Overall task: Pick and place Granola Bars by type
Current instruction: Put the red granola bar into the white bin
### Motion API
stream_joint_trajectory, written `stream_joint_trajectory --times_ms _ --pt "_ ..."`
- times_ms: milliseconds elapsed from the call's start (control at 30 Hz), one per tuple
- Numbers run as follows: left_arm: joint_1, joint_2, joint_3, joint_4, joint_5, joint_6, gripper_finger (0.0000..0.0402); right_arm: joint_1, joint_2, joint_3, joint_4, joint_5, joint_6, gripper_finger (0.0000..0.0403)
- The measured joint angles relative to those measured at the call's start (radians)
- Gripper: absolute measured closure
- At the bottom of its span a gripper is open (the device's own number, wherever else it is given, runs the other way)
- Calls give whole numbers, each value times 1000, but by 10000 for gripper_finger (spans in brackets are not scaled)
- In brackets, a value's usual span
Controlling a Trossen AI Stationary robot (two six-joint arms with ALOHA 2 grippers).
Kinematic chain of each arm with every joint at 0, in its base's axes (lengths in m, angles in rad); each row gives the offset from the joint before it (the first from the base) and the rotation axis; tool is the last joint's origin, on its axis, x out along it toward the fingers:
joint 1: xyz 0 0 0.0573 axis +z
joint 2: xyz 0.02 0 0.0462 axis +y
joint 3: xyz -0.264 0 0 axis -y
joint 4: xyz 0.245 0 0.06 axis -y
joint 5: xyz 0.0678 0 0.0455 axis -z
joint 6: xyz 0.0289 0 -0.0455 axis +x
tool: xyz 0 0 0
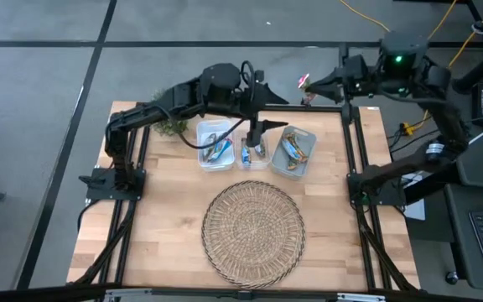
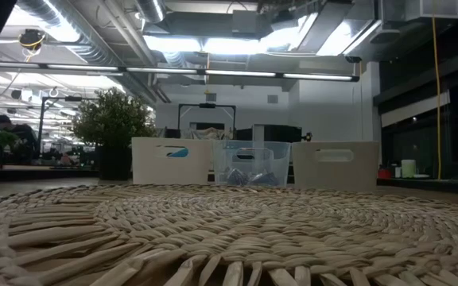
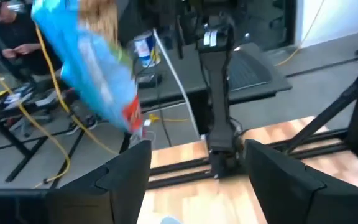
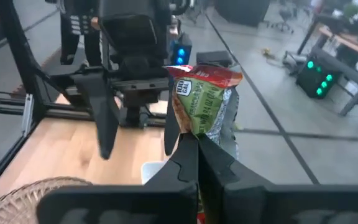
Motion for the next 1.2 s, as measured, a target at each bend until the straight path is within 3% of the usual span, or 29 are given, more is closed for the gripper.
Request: stream_joint_trajectory --times_ms 333,700,1000,1200 --pt "6 1 0 4 -54 -35 87 9 -187 -452 538 -114 89 403" --pt "11 6 2 56 -156 -61 48 19 -252 -668 807 -137 184 403" --pt "11 40 1 79 -145 -110 68 19 -230 -723 958 -137 211 403" --pt "10 42 1 105 -196 -111 148 19 -218 -723 950 -137 211 403"
